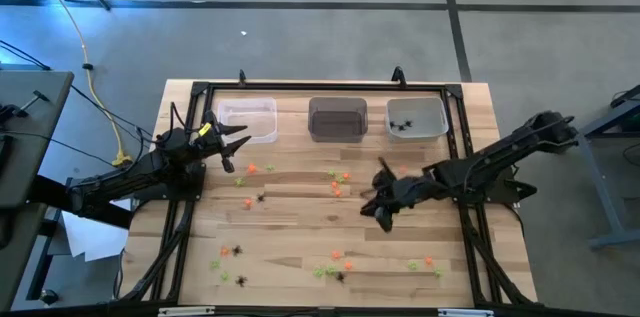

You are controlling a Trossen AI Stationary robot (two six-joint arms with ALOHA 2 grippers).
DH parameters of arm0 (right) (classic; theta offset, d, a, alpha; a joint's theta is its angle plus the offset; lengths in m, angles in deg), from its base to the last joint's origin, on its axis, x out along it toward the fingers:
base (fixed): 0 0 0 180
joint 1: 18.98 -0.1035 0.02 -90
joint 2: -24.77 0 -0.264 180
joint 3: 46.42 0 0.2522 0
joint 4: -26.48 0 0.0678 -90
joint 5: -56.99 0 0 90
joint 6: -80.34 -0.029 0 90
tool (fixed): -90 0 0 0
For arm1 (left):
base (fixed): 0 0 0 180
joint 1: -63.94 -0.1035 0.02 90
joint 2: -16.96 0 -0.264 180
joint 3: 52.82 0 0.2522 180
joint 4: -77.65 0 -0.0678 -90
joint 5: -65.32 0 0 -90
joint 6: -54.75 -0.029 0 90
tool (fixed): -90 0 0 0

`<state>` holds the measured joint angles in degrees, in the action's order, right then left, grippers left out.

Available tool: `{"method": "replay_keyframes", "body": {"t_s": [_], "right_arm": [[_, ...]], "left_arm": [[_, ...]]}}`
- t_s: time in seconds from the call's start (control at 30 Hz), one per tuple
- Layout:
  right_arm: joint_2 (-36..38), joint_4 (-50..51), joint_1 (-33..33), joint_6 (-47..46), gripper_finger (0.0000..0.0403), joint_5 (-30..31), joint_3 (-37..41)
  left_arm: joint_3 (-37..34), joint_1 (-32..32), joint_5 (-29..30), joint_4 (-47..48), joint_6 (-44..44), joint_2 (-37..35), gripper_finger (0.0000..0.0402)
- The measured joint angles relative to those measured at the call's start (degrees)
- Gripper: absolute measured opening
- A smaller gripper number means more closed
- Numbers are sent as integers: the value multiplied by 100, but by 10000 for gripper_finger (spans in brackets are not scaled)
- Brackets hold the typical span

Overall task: Sort Halloween decoration
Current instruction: Put the black spider toy into the white bin

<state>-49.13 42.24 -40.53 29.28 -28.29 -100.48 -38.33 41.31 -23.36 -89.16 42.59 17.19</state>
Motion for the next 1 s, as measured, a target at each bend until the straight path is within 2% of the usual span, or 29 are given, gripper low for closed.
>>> {"method": "replay_keyframes", "body": {"t_s": [0.17,0.43,0.73,1.0], "right_arm": [[-720,269,-481,631,78,-180,-683],[-1854,2132,-1108,1097,78,238,-2316],[-3019,3304,-1024,1653,78,245,-3439],[-3161,3358,-651,1899,78,-252,-3582]], "left_arm": [[0,0,0,-1,0,-1,131],[0,0,0,0,0,-2,131],[0,0,1,0,0,-1,131],[-1,0,0,1,0,-2,131]]}}
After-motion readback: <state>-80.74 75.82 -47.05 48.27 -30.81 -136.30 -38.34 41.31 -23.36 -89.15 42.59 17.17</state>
